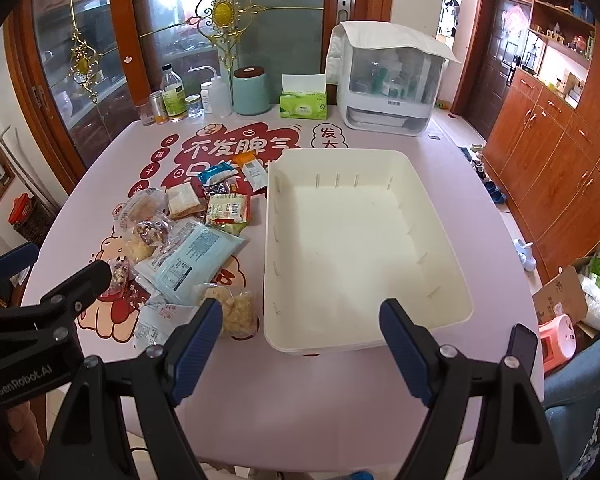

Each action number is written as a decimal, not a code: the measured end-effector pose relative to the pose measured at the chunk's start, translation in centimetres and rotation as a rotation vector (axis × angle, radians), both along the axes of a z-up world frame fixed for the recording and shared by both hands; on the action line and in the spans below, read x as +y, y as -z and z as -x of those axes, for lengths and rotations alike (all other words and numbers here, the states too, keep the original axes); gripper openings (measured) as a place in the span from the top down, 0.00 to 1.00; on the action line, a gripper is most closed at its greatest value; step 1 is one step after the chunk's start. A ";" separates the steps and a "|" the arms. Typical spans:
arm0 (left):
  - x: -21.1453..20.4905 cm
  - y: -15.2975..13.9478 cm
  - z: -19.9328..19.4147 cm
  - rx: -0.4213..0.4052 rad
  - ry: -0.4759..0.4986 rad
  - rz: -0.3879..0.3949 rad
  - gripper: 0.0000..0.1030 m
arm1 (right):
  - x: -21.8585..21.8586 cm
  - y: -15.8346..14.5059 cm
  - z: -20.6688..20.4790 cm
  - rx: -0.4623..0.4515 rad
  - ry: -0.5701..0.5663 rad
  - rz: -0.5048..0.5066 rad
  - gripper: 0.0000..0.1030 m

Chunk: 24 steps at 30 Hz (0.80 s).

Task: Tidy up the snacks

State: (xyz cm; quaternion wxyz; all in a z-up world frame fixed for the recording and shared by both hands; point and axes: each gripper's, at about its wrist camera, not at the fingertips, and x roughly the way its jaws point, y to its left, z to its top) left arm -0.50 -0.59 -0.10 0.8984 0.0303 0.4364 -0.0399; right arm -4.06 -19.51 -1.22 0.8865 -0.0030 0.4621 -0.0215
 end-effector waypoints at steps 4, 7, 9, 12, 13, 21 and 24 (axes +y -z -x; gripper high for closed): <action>0.1 0.2 0.0 0.004 -0.003 0.002 0.01 | -0.2 -0.1 0.3 -0.009 0.010 0.000 0.21; 0.2 0.4 0.1 0.010 -0.004 0.004 0.01 | -0.5 -0.2 0.3 -0.011 0.025 -0.008 0.21; 0.2 0.5 0.1 0.013 -0.004 0.005 0.01 | -0.7 -0.2 0.3 -0.010 0.034 -0.014 0.21; 0.3 0.6 0.2 0.014 -0.003 0.004 0.01 | -0.5 -0.2 0.4 -0.009 0.032 -0.014 0.21; 0.3 0.7 0.2 0.014 -0.002 0.005 0.01 | -0.5 -0.2 0.5 -0.010 0.030 -0.012 0.21; 0.4 1.0 0.7 0.021 0.004 0.004 0.01 | 0.0 -0.2 0.9 -0.009 0.020 -0.002 0.21; 0.4 1.1 0.9 0.022 0.003 0.004 0.01 | 0.3 -0.2 1.1 -0.007 0.014 -0.002 0.21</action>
